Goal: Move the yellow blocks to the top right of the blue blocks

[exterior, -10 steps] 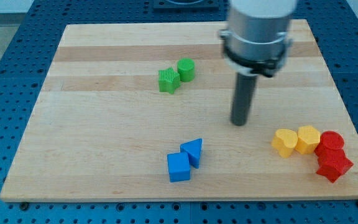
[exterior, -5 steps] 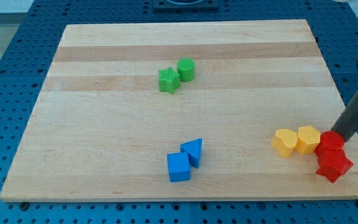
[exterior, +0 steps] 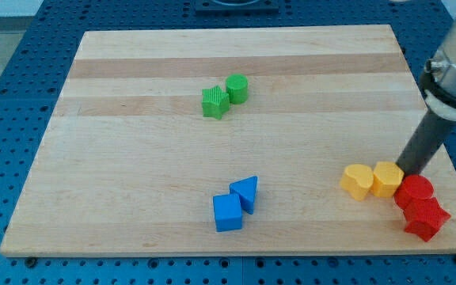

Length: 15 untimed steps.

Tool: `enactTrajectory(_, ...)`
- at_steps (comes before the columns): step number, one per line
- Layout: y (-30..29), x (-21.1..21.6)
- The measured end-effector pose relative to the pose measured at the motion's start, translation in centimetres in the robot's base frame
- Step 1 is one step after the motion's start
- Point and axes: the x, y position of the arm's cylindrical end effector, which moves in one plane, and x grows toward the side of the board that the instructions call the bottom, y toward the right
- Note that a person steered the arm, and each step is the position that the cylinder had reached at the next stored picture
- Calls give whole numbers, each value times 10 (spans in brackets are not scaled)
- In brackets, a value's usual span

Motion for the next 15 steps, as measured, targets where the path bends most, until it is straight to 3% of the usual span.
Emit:
enactTrajectory(5,-75,0)
enactTrajectory(7,-23,1)
enactTrajectory(10,-36,71)
enactTrajectory(12,-58,44)
enactTrajectory(15,-117,37)
